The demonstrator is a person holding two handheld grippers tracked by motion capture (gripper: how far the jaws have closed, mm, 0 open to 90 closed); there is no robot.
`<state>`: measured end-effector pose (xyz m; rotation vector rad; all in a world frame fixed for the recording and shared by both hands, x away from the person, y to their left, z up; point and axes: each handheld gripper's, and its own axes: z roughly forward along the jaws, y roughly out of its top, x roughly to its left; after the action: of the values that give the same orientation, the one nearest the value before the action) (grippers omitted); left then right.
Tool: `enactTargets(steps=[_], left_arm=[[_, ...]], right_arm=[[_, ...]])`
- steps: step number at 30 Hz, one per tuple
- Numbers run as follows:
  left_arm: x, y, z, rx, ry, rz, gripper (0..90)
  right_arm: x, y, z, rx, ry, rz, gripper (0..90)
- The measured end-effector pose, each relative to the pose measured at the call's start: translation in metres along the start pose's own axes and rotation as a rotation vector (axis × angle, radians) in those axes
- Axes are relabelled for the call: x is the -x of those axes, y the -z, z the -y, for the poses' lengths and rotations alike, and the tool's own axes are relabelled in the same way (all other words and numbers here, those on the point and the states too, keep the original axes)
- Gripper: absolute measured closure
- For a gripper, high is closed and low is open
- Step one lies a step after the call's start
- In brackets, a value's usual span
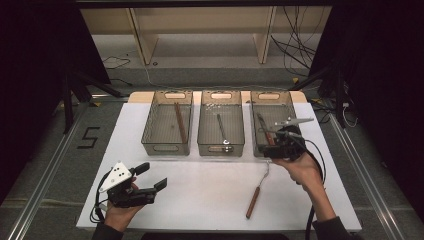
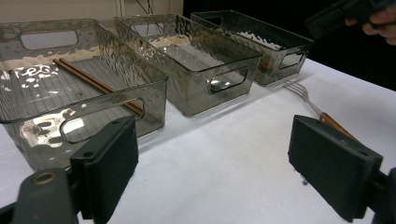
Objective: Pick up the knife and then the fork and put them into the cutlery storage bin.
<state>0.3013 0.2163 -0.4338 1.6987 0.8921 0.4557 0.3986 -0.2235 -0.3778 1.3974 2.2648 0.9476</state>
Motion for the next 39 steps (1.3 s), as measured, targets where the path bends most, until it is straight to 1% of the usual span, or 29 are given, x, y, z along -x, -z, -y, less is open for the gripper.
enactTargets(steps=[3,7,11,16,19,22,24,28,30,33,37,39], left_arm=[[0.001,-0.001,0.0,-0.003,0.0,0.002,15.7],[0.002,-0.001,0.0,-0.003,-0.005,0.002,15.6],[0.001,0.0,0.0,0.0,-0.002,0.002,15.7],[0.001,0.0,0.0,0.001,-0.004,0.003,15.6],[0.001,0.0,-0.001,0.001,-0.003,0.002,15.7],[0.001,-0.001,-0.001,-0.002,-0.004,0.003,15.7],[0.002,-0.002,-0.001,-0.004,-0.006,0.003,15.7],[0.001,-0.003,-0.001,-0.005,-0.004,0.003,15.7],[0.002,-0.003,-0.001,-0.005,-0.006,0.003,15.7],[0.001,-0.002,-0.001,-0.003,-0.004,0.002,15.7],[0.001,-0.001,-0.001,-0.002,-0.007,0.003,15.7],[0.002,-0.001,-0.001,-0.001,-0.004,0.005,15.7]], right_arm=[[-0.016,0.003,0.017,-0.009,0.017,0.0,32.9],[-0.032,0.001,0.029,-0.037,0.043,0.029,30.6],[-0.041,-0.003,0.041,-0.061,0.031,0.023,28.0],[-0.046,-0.007,0.051,-0.085,0.019,0.019,27.3],[-0.048,-0.008,0.056,-0.087,0.016,0.023,26.8],[-0.049,-0.007,0.059,-0.088,0.015,0.026,26.7],[-0.05,-0.007,0.062,-0.094,0.007,0.023,26.7],[-0.051,-0.01,0.07,-0.11,0.011,0.034,26.7],[-0.052,-0.012,0.073,-0.119,0.01,0.028,26.6],[-0.055,-0.014,0.076,-0.13,0.003,0.021,26.4],[-0.059,-0.016,0.081,-0.133,-0.001,0.022,26.0],[-0.062,-0.018,0.084,-0.143,-0.007,0.025,26.0]])
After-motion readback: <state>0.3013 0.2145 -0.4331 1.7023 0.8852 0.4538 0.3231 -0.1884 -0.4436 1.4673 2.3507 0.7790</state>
